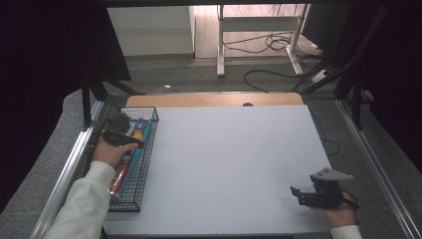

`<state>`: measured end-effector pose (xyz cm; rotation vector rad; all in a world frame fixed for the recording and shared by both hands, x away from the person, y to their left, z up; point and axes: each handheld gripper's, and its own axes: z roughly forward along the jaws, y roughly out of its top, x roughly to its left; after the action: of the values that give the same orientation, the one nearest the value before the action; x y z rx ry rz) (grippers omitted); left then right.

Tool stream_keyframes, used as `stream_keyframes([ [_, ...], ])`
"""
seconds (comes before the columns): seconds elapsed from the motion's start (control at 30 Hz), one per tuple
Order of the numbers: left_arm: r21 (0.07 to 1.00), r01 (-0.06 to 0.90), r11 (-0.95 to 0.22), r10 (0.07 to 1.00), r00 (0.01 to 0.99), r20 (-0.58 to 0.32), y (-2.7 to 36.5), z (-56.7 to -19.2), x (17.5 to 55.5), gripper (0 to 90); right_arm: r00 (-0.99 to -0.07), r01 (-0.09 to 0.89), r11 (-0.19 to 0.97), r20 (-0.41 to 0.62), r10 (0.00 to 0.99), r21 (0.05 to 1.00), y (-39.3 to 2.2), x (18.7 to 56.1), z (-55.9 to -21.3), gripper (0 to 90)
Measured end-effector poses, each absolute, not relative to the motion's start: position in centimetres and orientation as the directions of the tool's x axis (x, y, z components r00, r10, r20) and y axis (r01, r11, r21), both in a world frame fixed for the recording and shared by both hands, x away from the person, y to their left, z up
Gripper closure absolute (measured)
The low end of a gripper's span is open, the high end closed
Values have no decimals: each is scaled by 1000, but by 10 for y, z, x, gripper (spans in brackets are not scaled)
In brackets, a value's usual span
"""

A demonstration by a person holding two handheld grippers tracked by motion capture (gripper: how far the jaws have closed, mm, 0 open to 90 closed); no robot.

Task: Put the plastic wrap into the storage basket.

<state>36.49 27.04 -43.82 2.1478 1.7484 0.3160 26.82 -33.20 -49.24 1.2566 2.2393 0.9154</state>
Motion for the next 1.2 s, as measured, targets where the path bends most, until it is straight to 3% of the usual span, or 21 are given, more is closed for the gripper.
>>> stream_keyframes([
  [0.23,506,833,-225,948,307,-84,255,-426,332,150,-507,592,378,-35,861,712,-331,268,-492,160],
  [0.77,561,720,-407,825,554,-112,168,-462,286,151,-512,587,383,-40,858,713,-331,267,-492,158],
  [1.17,634,696,-336,799,567,-199,150,-487,261,176,-520,582,390,-42,853,714,-329,267,-493,156],
  [1.2,624,678,-388,823,560,-98,146,-489,258,177,-521,581,391,-43,852,714,-329,267,-493,157],
])
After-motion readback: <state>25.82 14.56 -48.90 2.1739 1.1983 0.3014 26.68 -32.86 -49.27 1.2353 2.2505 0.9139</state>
